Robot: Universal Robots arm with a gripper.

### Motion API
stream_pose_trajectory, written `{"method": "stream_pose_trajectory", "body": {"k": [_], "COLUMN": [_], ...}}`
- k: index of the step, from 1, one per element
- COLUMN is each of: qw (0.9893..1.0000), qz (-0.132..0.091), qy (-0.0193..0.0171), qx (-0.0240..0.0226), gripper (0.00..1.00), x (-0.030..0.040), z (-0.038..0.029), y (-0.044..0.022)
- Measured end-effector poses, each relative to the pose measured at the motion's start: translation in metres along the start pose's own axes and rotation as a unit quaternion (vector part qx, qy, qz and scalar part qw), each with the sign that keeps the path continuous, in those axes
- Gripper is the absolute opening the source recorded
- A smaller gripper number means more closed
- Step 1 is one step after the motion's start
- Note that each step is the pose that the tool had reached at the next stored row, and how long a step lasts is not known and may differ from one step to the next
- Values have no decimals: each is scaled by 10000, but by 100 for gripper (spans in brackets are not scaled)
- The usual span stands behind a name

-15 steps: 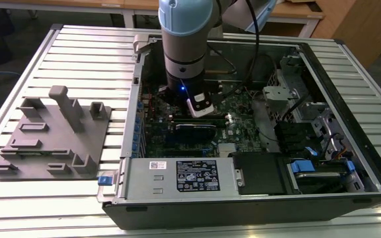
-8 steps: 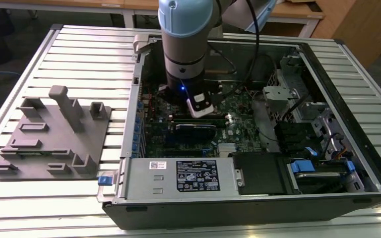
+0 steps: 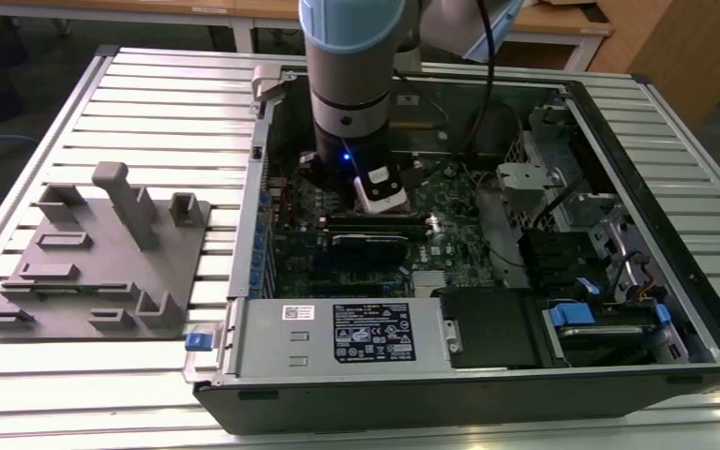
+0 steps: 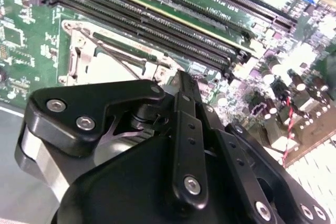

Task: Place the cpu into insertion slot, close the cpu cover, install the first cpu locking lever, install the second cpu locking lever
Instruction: 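Install the second cpu locking lever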

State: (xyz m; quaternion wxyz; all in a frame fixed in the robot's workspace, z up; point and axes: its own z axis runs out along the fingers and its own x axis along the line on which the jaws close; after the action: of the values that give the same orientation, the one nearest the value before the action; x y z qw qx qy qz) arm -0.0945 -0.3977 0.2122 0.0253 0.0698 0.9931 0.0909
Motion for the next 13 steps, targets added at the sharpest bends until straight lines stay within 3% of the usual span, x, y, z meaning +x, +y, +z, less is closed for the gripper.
{"method": "stream_pose_trajectory", "body": {"k": [13], "qw": [10000], "qz": [0], "qy": [0], "qx": [2], "gripper": [10], "x": [-12], "z": [-282], "y": [53]}}
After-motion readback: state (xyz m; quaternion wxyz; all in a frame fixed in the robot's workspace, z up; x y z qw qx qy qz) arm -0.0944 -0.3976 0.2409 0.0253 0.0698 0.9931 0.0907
